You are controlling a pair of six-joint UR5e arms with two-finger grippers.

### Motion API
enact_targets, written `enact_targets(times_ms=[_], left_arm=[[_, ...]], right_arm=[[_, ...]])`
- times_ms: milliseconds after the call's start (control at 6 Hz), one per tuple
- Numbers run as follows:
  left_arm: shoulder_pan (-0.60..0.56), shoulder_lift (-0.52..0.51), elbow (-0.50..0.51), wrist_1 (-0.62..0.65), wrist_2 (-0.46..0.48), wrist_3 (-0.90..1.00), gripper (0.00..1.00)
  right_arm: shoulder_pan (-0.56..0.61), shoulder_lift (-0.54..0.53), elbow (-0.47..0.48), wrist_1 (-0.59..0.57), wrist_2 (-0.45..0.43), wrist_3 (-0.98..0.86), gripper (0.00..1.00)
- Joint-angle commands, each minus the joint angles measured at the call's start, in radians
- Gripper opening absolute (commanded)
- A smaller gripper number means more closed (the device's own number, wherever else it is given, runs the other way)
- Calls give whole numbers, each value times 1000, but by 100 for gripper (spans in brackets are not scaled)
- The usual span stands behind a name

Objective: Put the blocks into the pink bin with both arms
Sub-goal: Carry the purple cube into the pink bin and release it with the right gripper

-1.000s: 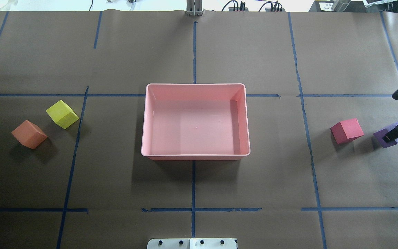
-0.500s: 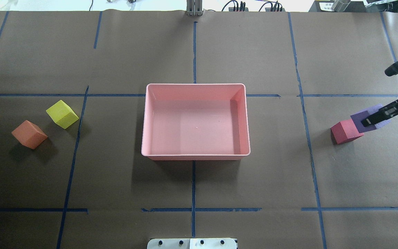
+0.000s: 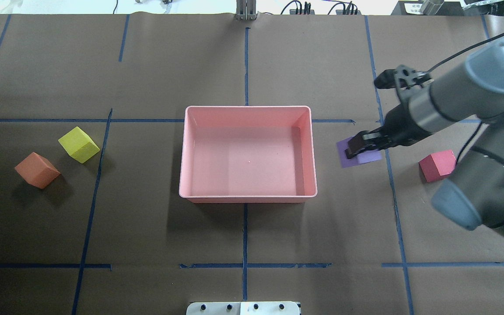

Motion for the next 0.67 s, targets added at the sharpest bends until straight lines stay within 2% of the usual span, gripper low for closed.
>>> enact_targets(times_ms=[0, 167, 333, 500], left_arm=[[14, -3, 0, -1, 0, -3, 100], [45, -8, 0, -1, 0, -45, 100], [136, -57, 3, -19, 2, -257, 100], [225, -63, 5, -119, 14, -481, 100]], right_arm=[[-146, 200, -96, -29, -83, 310, 9], [-200, 228, -127, -30, -196, 343, 99], [-237, 229, -127, -28, -289, 368, 100], [-237, 229, -118, -28, -290, 371, 100]])
